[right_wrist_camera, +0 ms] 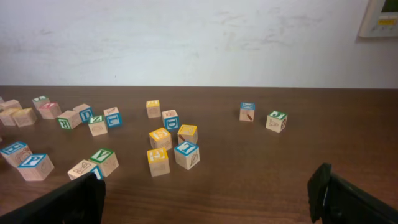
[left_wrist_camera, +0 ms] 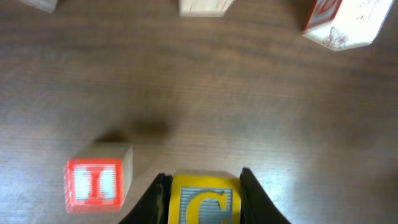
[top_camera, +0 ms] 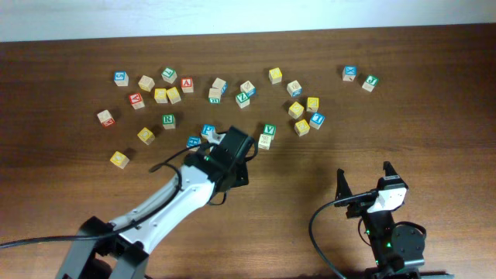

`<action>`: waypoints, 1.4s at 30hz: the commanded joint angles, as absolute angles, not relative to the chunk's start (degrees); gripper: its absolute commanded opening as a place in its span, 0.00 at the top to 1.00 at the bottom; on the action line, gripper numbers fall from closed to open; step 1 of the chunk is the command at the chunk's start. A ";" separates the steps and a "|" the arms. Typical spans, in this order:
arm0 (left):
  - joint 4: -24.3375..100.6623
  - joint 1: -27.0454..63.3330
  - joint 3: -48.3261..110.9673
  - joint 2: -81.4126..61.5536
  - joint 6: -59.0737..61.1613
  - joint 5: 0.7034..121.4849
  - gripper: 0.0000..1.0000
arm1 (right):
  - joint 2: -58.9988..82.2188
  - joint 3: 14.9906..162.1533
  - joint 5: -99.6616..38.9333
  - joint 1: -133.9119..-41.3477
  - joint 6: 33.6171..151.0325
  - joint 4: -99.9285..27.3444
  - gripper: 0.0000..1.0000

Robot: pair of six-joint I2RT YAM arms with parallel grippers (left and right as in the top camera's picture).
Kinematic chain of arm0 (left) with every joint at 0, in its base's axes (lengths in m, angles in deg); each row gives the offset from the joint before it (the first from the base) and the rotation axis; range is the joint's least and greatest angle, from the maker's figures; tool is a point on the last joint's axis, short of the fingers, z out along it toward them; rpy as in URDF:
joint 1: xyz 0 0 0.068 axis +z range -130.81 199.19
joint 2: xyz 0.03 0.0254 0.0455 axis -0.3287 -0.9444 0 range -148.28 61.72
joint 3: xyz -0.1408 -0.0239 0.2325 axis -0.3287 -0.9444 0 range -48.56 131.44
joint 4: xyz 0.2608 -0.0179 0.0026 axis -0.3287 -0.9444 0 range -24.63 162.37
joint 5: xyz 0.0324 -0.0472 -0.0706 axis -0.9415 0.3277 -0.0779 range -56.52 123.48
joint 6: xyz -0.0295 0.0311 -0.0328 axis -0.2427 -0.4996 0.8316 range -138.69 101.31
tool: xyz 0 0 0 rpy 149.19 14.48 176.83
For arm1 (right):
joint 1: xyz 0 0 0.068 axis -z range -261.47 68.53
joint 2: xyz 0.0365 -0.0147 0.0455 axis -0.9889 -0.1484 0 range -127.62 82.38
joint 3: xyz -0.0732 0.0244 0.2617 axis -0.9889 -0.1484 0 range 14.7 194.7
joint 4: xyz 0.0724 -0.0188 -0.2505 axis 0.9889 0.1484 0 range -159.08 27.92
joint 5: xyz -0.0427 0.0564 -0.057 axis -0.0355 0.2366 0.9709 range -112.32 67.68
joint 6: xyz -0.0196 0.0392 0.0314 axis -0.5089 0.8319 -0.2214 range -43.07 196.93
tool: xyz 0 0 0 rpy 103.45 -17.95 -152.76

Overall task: Spell out ICRA
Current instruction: 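Carry the yellow C block and place it right of the I, then move the left gripper back to the green R block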

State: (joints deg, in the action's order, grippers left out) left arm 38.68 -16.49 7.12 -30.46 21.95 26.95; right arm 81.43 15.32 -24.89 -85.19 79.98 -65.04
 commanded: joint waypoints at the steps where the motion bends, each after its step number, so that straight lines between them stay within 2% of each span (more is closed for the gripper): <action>1: 44.80 -16.66 1.44 -30.20 22.89 24.35 0.79 | 81.91 15.01 -24.63 -84.82 80.13 -64.74 0.02; 5: 46.81 -16.66 -1.46 -30.20 22.89 21.62 0.79 | 81.91 15.01 -24.63 -84.82 80.15 -64.74 0.02; 10: 49.67 -16.66 -2.78 -30.20 22.89 21.69 0.74 | 81.91 15.01 -24.63 -84.82 80.13 -64.74 0.02; 14: 49.69 -16.66 -2.75 -30.20 22.89 21.66 0.65 | 81.91 15.01 -24.63 -84.82 80.13 -64.74 0.01; 18: 50.54 -16.66 -2.75 -30.18 22.89 21.69 0.65 | 81.91 15.01 -24.63 -84.82 80.13 -64.74 0.02; 23: 52.58 -16.64 -2.73 -30.18 22.85 21.53 0.60 | 81.91 15.01 -24.63 -84.82 80.13 -64.74 0.02; 25: 53.69 -16.53 -1.77 -30.14 22.61 17.58 0.57 | 81.91 15.01 -24.63 -84.82 80.13 -64.74 0.02; 30: 53.15 -14.98 3.50 -27.71 20.03 17.58 0.57 | 81.91 15.01 -24.63 -84.82 80.13 -64.74 0.02; 35: 53.01 -7.72 9.35 -15.45 14.02 17.58 0.55 | 81.91 15.01 -24.63 -84.82 80.13 -64.74 0.02; 37: 53.10 -3.68 10.73 -9.92 13.73 17.58 0.46 | 81.91 15.01 -24.63 -84.82 80.13 -64.74 0.02; 40: 54.09 7.20 11.54 0.66 13.73 17.60 0.45 | 81.91 15.01 -24.63 -84.82 80.13 -64.74 0.02; 42: 55.16 10.79 11.56 2.61 12.20 20.07 0.46 | 81.91 15.01 -24.63 -84.82 80.13 -64.74 0.02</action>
State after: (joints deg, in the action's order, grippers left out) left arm 54.02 6.40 10.27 -0.69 14.69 18.10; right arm 81.48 15.32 -24.89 -85.19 79.95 -65.04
